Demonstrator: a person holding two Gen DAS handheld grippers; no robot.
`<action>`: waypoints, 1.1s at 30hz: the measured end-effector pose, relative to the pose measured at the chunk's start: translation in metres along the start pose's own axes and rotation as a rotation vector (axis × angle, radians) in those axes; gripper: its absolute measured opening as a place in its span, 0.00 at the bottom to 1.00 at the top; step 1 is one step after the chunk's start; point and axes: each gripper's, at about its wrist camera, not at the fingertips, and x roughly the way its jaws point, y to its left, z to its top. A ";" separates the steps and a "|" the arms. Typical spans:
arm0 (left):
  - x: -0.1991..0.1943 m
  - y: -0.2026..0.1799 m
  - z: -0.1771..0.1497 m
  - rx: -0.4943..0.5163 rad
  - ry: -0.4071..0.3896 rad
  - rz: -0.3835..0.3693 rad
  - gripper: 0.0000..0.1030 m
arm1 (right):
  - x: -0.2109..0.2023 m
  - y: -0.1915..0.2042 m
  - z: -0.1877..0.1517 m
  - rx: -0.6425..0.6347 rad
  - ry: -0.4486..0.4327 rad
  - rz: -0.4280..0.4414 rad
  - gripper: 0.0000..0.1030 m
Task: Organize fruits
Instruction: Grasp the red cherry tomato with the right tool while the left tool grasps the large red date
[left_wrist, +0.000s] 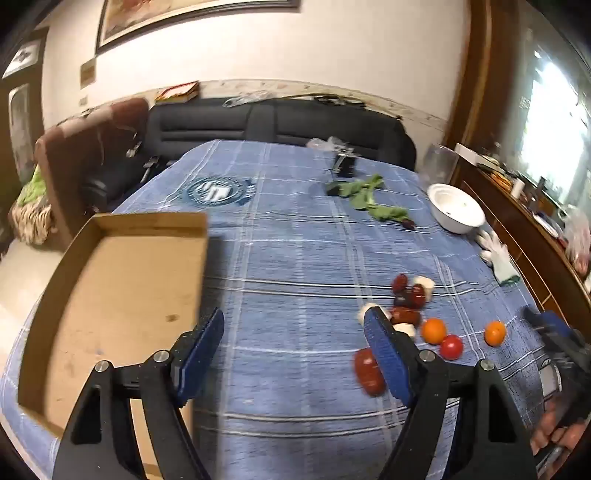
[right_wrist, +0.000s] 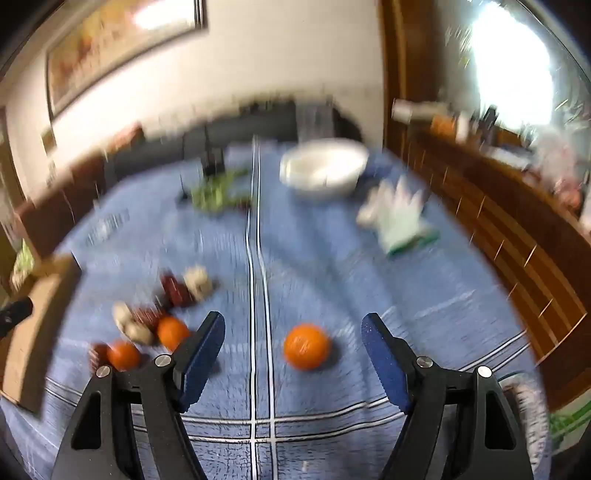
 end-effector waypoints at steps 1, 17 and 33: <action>0.000 0.010 0.000 -0.031 0.009 -0.006 0.75 | -0.015 -0.003 0.001 0.005 -0.064 -0.001 0.79; 0.042 -0.026 -0.042 0.055 0.179 -0.152 0.73 | 0.027 0.071 -0.029 -0.217 0.178 0.221 0.22; 0.082 -0.059 -0.045 0.101 0.245 -0.232 0.42 | 0.062 0.077 -0.029 -0.222 0.231 0.253 0.33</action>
